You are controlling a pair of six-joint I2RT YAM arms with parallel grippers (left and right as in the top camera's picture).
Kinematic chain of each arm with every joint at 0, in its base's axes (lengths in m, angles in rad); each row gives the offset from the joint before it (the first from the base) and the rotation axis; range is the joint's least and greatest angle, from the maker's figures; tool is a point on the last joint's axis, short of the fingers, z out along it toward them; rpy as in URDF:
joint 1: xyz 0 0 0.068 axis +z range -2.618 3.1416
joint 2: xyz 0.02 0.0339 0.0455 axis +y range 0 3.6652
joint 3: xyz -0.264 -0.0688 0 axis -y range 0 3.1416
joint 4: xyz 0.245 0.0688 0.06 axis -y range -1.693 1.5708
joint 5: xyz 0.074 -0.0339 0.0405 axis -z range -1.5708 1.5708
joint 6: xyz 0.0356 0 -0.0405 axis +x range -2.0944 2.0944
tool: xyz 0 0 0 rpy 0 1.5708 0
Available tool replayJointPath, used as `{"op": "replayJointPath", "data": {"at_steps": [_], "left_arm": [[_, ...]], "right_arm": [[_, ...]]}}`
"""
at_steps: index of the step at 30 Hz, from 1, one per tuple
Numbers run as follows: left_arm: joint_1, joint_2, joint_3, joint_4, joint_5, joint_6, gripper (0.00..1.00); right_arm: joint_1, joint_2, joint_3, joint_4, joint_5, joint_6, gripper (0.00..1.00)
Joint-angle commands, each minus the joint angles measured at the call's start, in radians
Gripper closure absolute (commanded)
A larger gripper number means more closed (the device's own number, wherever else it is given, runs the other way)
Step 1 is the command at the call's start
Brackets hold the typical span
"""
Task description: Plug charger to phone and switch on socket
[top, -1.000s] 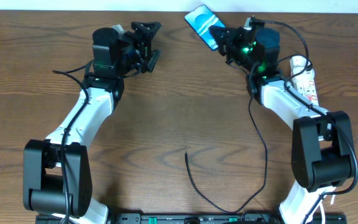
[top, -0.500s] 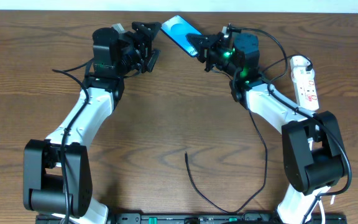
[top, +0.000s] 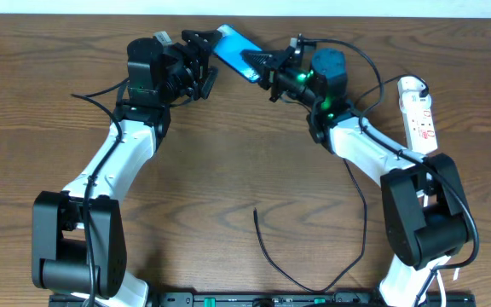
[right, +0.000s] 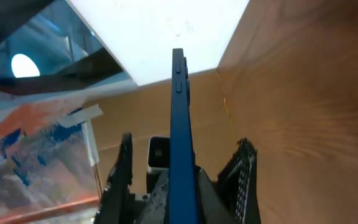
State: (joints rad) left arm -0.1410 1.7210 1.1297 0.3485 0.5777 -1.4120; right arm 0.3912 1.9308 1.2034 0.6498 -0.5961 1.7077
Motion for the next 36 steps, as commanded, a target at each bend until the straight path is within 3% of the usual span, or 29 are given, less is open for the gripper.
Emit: {"op": "replayJointPath", "data": {"at_steps": [1,25,36], "left_arm": [[-0.006,-0.023,0.0,0.005,0.014,0.024,0.1],[-0.022,-0.023,0.0,0.006,-0.014,0.024,0.1],[-0.022,-0.023,0.0,0.01,-0.067,0.019,0.27]], "right_arm": [[0.024,-0.004,0.019,0.017,-0.016,0.028,0.99],[0.049,-0.004,0.019,0.036,-0.039,0.166,0.98],[0.051,-0.004,0.019,0.036,-0.04,0.166,0.99]]}}
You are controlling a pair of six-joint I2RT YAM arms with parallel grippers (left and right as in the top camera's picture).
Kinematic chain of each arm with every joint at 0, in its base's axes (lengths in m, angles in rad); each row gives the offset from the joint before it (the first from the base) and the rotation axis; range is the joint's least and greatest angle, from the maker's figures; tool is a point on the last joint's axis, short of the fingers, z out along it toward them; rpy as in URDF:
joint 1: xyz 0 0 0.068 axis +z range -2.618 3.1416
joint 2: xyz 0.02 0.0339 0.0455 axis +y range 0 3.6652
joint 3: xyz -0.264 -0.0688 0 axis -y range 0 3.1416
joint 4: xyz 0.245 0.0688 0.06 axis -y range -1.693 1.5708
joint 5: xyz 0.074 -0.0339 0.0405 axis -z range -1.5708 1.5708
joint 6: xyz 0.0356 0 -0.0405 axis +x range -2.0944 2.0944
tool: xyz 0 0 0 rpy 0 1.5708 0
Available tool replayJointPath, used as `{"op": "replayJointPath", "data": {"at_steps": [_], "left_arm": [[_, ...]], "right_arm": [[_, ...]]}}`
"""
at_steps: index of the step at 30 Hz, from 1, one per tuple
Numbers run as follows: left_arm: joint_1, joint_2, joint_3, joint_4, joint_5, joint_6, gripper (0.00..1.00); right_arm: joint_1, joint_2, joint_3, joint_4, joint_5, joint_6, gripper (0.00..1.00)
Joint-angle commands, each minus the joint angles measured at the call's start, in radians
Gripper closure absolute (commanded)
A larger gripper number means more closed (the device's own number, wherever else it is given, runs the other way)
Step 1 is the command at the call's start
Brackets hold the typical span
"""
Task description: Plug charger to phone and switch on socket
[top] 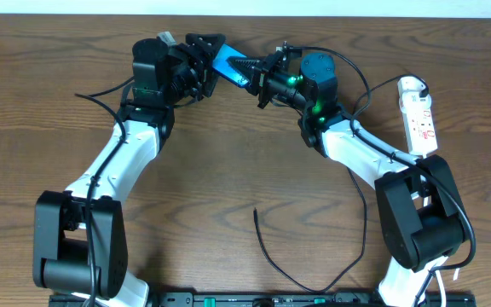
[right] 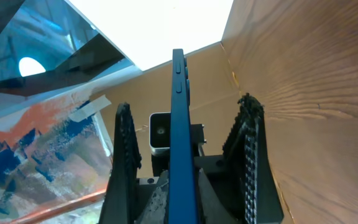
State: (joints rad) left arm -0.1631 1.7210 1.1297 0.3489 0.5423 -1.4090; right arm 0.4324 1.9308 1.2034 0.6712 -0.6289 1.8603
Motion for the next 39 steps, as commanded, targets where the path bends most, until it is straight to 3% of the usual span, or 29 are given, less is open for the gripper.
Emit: {"op": "replayJointPath", "data": {"at_steps": [1,6,11,19,26,32,35,39], "left_arm": [[0.0,-0.023,0.0,0.01,-0.031,0.016,0.29],[0.0,-0.023,0.0,0.01,-0.037,0.016,0.49],[0.0,-0.023,0.0,0.009,-0.04,0.016,0.56],[0.0,-0.023,0.0,0.008,-0.083,0.017,0.57],[0.0,-0.023,0.0,0.008,-0.084,0.017,0.78],[0.0,-0.023,0.0,0.009,-0.084,0.017,0.81],[0.0,-0.023,0.0,0.009,-0.084,0.017,0.9],[0.0,-0.023,0.0,0.009,-0.091,0.017,0.92]], "right_arm": [[0.01,-0.004,0.019,0.015,-0.006,0.014,0.98],[0.019,-0.004,0.019,0.015,-0.006,0.014,0.99],[0.027,-0.004,0.019,0.015,-0.006,0.014,0.99],[0.031,-0.004,0.019,0.018,-0.007,0.013,0.98],[0.032,-0.004,0.019,0.018,-0.007,0.013,0.98],[0.034,-0.004,0.019,0.018,-0.006,0.013,0.99],[0.034,-0.004,0.019,0.018,-0.006,0.013,0.99],[0.034,-0.004,0.019,0.018,-0.006,0.013,0.99]]}}
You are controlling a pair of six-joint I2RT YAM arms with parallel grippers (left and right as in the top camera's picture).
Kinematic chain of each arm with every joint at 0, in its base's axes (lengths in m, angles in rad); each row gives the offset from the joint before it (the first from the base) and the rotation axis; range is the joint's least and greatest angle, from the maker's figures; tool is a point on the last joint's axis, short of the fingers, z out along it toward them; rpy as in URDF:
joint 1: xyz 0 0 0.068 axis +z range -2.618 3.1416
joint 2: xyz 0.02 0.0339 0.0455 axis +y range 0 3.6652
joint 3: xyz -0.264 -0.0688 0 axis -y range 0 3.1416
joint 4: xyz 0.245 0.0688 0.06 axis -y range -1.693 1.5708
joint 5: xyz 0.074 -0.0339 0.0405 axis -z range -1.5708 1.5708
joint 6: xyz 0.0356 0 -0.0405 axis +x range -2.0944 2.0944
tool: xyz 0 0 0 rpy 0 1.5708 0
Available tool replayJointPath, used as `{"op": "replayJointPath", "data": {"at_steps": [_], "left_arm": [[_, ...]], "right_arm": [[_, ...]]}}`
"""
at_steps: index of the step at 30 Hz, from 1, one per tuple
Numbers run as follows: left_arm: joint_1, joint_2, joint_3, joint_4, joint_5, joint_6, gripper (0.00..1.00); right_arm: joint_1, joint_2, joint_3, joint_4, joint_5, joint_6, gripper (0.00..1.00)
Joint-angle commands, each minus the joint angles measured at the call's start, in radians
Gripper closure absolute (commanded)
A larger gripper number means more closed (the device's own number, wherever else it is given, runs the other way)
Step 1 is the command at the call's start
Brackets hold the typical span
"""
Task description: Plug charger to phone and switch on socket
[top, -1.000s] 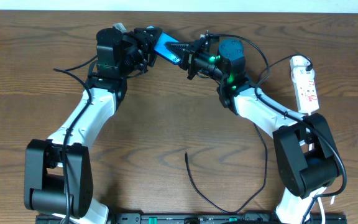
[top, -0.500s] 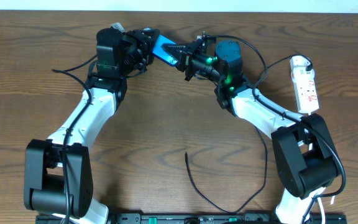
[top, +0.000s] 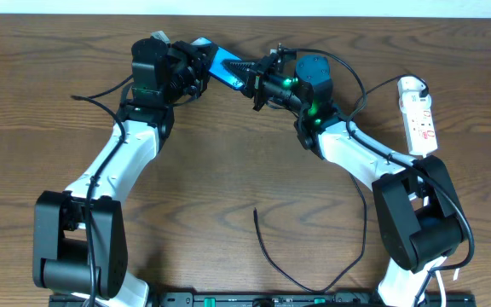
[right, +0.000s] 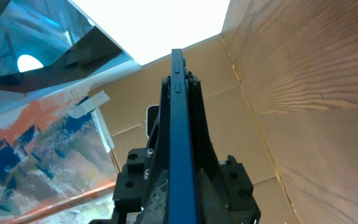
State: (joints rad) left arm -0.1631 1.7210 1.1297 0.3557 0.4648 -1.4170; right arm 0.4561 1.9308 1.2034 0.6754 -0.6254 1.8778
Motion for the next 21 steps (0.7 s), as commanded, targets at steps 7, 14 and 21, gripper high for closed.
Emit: {"op": "replayJointPath", "data": {"at_steps": [7,14,21], "left_arm": [[0.0,-0.023,0.0,0.002,-0.014,0.025,0.93],[0.0,-0.023,0.0,0.002,-0.014,0.025,0.93],[0.0,-0.023,0.0,0.002,-0.014,0.025,0.93]], "right_arm": [[0.01,-0.004,0.019,0.014,-0.009,-0.005,0.92],[0.01,-0.004,0.019,0.014,-0.007,-0.005,0.44],[0.01,-0.004,0.019,0.014,0.007,-0.005,0.16]]}}
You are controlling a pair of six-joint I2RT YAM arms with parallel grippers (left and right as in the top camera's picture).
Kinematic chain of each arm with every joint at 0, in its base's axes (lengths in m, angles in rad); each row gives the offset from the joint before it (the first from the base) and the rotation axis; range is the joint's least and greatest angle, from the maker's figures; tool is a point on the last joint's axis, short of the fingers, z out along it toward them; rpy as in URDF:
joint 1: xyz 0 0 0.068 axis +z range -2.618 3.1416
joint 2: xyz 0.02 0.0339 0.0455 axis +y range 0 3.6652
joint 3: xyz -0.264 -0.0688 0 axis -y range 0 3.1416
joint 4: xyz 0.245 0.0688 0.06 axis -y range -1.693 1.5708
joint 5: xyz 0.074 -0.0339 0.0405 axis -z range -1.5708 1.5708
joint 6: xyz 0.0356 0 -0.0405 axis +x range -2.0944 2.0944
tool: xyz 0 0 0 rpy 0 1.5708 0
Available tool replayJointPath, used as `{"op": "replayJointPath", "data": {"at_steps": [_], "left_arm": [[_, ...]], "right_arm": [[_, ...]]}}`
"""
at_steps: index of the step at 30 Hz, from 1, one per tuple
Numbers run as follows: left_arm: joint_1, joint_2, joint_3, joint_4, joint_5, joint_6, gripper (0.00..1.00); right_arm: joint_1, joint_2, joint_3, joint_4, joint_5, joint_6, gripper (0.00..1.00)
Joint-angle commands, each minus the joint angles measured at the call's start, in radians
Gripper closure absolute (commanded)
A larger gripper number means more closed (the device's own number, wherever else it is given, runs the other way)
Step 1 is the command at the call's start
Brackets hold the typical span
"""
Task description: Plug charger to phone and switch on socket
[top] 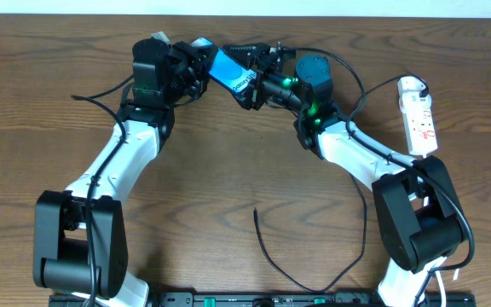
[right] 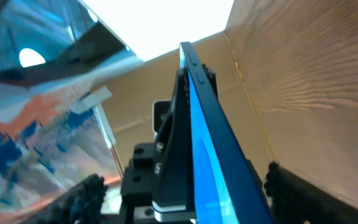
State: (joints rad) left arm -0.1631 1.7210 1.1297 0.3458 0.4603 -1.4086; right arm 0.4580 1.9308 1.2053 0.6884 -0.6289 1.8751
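The blue phone (top: 226, 70) is up off the table at the back, tilted, with my left gripper (top: 205, 61) shut on its left end. My right gripper (top: 251, 75) stands open around the phone's other end, jaws well apart. In the right wrist view the phone (right: 211, 155) runs up the middle, clamped by the black left gripper (right: 160, 168), while my own fingers (right: 286, 190) sit wide on either side without touching it. The black charger cable (top: 267, 251) lies on the table near the front. The white socket strip (top: 418, 115) lies at the far right.
The cable's free end (top: 256, 211) points toward the table's middle. A second black cable (top: 101, 89) trails off left of the left arm. The table's back edge (top: 245, 15) runs just behind both grippers.
My right gripper has opened and let go of the phone. The left gripper alone holds it now, and the phone has tilted to show more of its face.
At first my right gripper held the phone edge-up, with the left gripper open a little way off. Then the left gripper stood open around the phone's far end, and after that it was shut on it. Now the right has let go.
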Motion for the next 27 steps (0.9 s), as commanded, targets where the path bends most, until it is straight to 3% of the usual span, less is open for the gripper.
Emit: {"op": "replayJointPath", "data": {"at_steps": [1,10,19,27], "left_arm": [[0.0,-0.023,0.0,0.012,-0.01,0.017,0.92],[0.049,-0.023,0.0,0.016,-0.062,0.017,0.93],[0.208,-0.023,0.0,0.015,-0.009,0.016,0.93],[0.313,-0.023,0.0,0.014,0.211,0.017,0.92]], "right_arm": [[0.008,-0.004,0.017,0.001,0.013,-0.002,0.15],[0.005,-0.004,0.017,0.0,0.024,-0.031,0.02],[-0.022,-0.004,0.017,-0.041,0.064,-0.165,0.01],[-0.032,-0.004,0.017,-0.163,0.141,-0.531,0.01]]}}
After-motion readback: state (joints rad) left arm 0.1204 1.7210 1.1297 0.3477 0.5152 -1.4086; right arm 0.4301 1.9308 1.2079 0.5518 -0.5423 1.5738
